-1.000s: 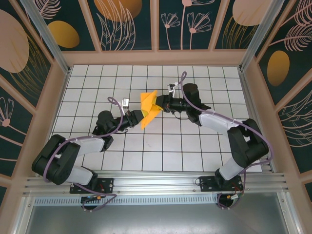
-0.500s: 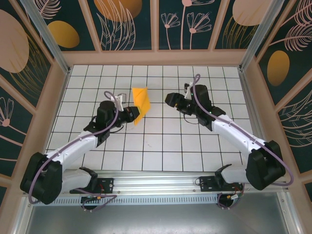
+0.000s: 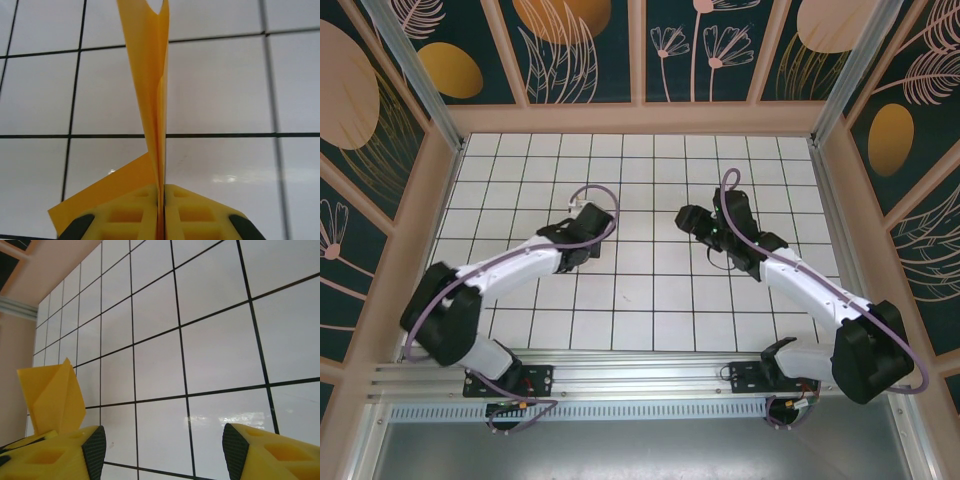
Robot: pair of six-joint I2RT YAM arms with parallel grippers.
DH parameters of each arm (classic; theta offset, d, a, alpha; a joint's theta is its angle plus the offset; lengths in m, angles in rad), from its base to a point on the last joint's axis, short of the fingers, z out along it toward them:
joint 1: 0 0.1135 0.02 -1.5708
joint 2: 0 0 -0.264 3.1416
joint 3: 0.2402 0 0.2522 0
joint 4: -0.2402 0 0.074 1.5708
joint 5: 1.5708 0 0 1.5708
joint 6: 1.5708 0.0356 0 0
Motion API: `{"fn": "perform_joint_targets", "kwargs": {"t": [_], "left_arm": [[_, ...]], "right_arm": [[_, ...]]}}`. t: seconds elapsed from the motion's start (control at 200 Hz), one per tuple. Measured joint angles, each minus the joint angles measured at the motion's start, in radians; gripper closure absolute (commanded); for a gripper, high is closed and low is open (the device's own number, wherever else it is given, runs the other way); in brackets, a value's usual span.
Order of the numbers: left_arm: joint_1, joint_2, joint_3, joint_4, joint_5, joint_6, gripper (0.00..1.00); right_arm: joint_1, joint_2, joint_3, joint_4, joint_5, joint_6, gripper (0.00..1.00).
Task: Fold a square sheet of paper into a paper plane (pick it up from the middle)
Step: Turn over the paper at the center of the table, then move the square sheet of paper to the center of the table.
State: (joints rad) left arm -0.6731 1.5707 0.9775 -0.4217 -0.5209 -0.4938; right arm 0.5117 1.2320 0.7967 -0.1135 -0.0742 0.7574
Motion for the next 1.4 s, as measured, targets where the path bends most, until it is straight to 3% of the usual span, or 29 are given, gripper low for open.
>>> {"fn": "perform_joint_targets", "kwargs": {"t": [0.195,0.38,0.686,0.851,1.051,1.141,1.401], "left_arm": [[-0.024,0.214,0.099,-0.054,-0.121,0.023,0.89],[-0.067,0.356,0.172,-0.066,-0.159,0.031,0.84],[-0.084,0.375,0.188,-0.079,-0.102,0.031,0.52],[-0.083,0.259,0.187,-0.06,0.042,0.018,0.35],[-0.08,-0.022,0.134,0.079,0.201,-0.007,0.12],[-0.062,-0.131,0.066,0.15,0.256,-0.025,0.05],[0.179,-0.322,-0.209,0.269,0.435,-0.141,0.02]], "right_arm": [[-0.027,-0.022,-0.032,-0.01,0.007,0.007,0.34],[-0.049,-0.043,-0.041,-0.014,0.007,0.011,0.34],[-0.079,-0.05,-0.061,-0.019,0.006,0.03,0.34],[-0.085,-0.049,-0.061,-0.019,0.006,0.033,0.33],[-0.078,-0.015,-0.05,-0.027,0.007,0.021,0.32],[-0.026,0.055,-0.004,-0.051,0.029,0.002,0.33],[0.241,0.357,0.298,-0.086,0.088,-0.033,0.6]]}}
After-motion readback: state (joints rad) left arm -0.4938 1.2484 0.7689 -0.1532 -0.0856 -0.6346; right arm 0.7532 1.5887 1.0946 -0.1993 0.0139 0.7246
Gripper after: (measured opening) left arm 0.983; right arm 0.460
